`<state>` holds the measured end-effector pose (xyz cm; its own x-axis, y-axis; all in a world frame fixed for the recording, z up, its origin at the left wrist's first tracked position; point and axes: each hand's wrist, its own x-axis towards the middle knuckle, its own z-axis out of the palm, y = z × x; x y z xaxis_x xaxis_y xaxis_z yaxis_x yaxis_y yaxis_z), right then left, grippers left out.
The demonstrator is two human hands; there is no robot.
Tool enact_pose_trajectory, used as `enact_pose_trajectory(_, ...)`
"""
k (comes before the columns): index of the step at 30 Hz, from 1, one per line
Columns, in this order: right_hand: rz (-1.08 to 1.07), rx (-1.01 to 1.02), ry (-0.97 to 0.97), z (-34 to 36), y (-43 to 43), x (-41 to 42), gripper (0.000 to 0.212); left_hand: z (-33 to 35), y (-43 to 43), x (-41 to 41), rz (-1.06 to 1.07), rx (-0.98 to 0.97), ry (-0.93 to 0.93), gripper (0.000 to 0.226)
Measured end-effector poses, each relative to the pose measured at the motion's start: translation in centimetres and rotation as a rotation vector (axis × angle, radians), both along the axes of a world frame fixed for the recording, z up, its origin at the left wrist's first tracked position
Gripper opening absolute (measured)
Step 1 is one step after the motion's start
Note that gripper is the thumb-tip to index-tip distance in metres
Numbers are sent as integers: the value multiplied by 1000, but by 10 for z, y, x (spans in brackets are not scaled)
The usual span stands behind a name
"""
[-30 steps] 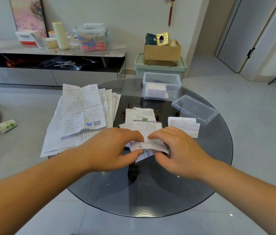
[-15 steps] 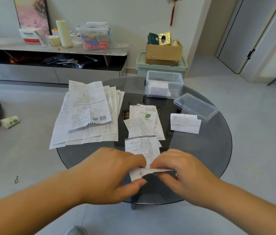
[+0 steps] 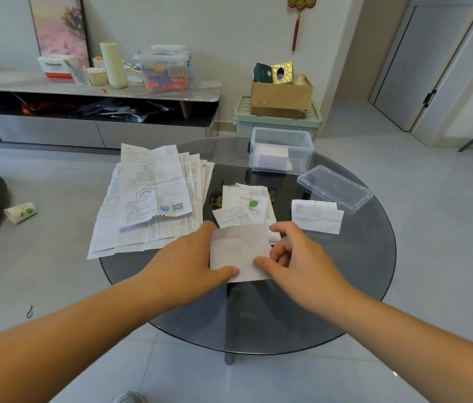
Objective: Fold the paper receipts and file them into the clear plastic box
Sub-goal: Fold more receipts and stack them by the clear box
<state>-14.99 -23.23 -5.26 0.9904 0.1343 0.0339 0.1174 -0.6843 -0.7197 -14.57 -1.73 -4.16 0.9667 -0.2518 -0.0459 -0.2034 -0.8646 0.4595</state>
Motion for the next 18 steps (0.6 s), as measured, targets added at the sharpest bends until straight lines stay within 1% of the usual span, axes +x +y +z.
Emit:
enact_pose_trajectory(4, -52, -149, 7, -2, 10, 2, 74, -6, -4, 1, 26, 0, -4, 89)
enact_pose_trajectory(6, -53, -256, 1, -4, 15, 0, 78, -8, -4, 3, 7, 22, -14, 93)
enact_pose_trajectory(8, -48, -330, -32, -6, 17, -2, 77, -9, -2, 5, -20, 58, -4, 89)
enact_pose_trajectory(13, 6, -360, -33, -8, 6, -3, 75, -6, 1, 6, -80, 155, 73, 66)
enact_pose_trajectory(18, 48, -372, 4, -3, -1, -1, 69, 2, 10, 17, -119, 142, 191, 62)
